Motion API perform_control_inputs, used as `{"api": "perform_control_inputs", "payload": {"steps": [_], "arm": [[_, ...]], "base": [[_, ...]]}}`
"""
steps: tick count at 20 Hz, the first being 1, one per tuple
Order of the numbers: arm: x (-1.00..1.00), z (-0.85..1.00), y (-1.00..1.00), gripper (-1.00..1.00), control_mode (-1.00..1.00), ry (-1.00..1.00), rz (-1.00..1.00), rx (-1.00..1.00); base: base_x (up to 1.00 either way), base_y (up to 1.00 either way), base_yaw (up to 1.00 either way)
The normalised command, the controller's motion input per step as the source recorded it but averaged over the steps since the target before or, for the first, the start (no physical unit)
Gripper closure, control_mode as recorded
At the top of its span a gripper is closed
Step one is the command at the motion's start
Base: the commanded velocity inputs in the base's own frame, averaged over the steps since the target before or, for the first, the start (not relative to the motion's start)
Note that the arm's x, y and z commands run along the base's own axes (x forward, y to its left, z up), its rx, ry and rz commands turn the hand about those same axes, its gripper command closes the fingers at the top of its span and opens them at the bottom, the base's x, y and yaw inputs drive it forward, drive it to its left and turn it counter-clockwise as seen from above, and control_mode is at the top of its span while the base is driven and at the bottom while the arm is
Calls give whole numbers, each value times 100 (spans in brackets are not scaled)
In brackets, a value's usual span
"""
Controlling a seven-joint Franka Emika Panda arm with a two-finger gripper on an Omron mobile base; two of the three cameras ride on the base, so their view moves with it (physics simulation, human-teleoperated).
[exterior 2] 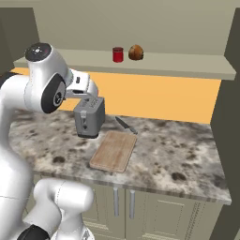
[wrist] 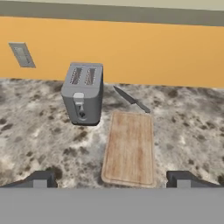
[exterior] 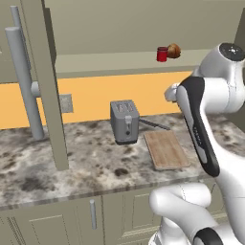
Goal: Pick the bread, place it on the cutting board, pick the jam, place it on the counter, and close the cabinet.
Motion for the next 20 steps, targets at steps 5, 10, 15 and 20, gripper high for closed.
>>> {"api": "perform_control_inputs", "payload": {"steps": [5, 10, 15, 20], "arm": [[4, 35, -19, -100, -100, -5, 0, 0], [11, 33, -18, -100, -100, -6, 0, 0], [28, 22, -19, -100, -100, -2, 0, 1], [40, 16, -15, -100, -100, -4, 0, 0]], "base": [[0, 0, 0], [0, 0, 0], [0, 0, 0], [0, 0, 0]]}}
